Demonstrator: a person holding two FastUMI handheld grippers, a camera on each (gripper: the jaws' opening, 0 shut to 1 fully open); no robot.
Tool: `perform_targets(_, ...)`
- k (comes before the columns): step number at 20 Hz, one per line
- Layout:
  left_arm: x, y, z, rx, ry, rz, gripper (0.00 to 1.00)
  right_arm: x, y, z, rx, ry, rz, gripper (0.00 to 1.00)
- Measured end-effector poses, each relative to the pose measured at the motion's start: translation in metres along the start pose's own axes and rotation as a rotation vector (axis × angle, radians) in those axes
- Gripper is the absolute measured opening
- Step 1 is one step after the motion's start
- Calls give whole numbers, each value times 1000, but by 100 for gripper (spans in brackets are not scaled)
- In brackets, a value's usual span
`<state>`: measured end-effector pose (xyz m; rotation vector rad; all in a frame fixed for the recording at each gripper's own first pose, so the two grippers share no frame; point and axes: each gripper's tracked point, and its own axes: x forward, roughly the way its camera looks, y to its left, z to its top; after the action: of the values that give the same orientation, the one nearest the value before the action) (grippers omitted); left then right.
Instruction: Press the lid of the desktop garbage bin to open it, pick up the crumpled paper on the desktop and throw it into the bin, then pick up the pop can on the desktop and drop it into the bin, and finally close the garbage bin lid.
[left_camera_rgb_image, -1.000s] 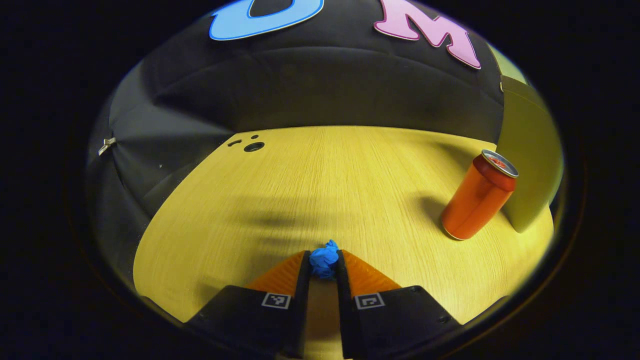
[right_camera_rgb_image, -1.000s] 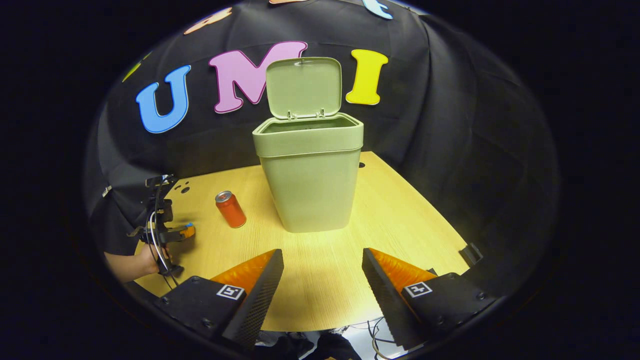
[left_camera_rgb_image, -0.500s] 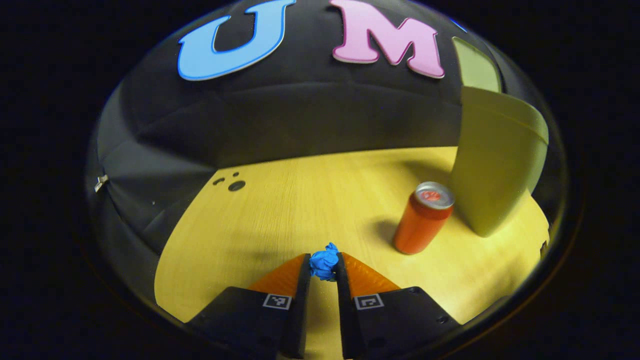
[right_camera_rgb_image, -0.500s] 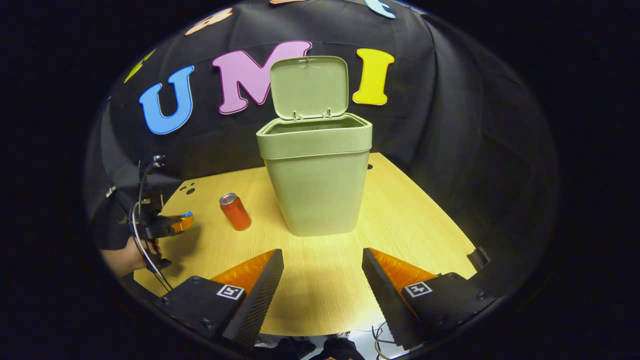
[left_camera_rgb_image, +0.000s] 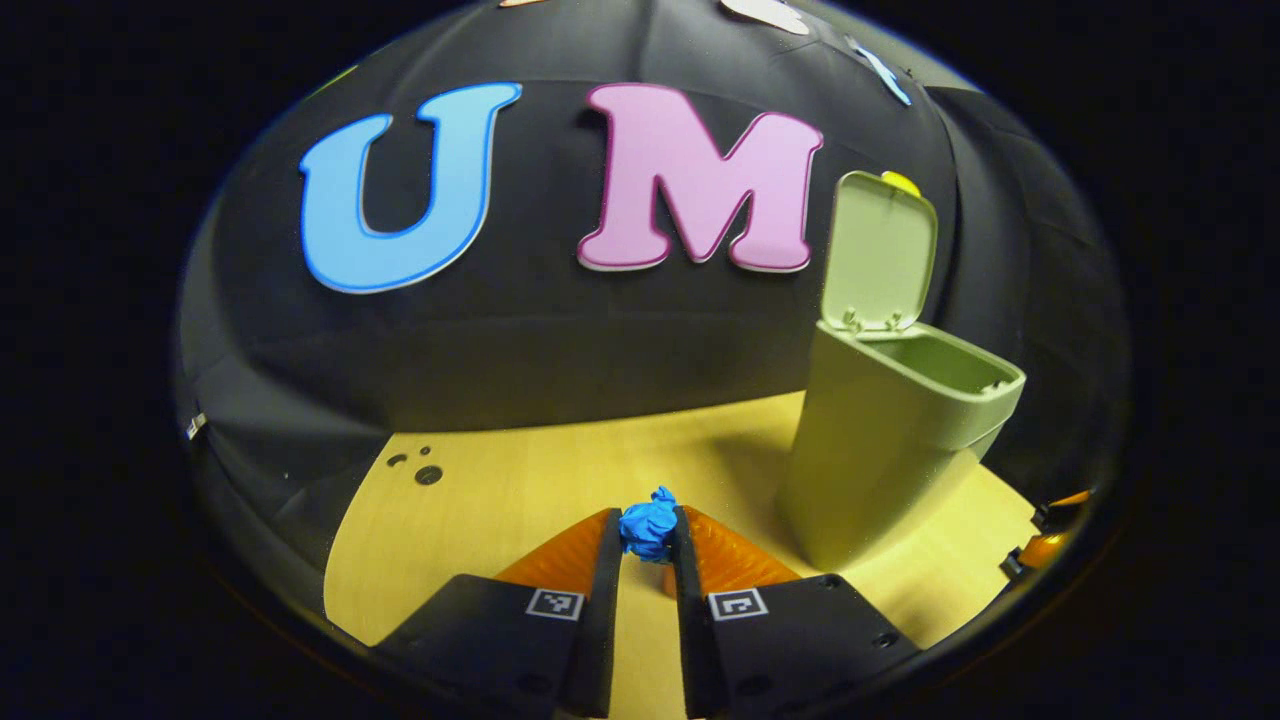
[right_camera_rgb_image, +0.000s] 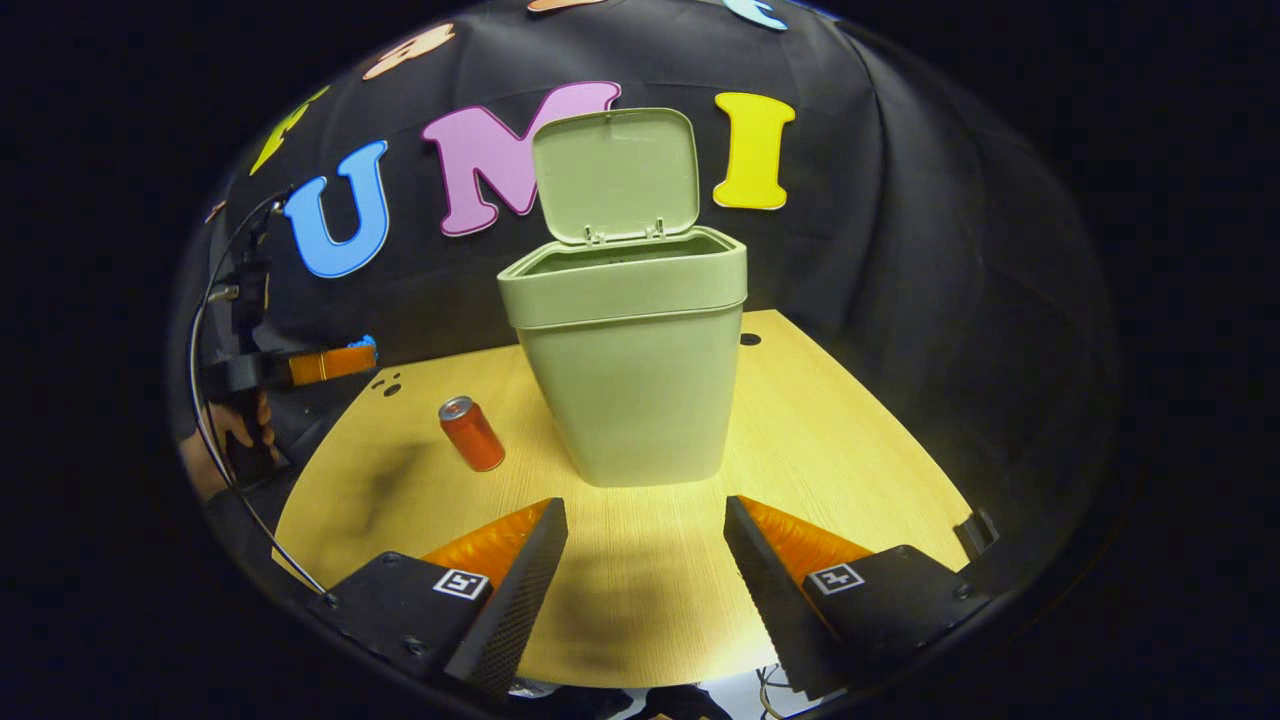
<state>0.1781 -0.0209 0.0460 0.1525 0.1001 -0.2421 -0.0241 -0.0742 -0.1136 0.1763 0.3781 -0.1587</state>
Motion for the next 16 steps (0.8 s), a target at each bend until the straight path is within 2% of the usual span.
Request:
perform_targets(2,4,-26,19,-5,-18,-32,31,5,-5,4,15,-2,7,99)
perform_targets(3,7,-41,31,-6,-33,-56,27,6,-8,6,16,-7,8,99)
perform_targets(4,8,-57,40,0,-46,-79,31,7,-10,8,17,-12,11,99)
perform_targets(8,18,-113,72,14,-103,-153,31,11,-19,10,20,-15,29,99)
perform_targets(13,29,-171,86,7,-120,-231,31,13,-31,14,35,-20,40,99)
perform_targets(16,38,-193,83,25,-103,-253,31,13,-35,12,30,-15,51,99)
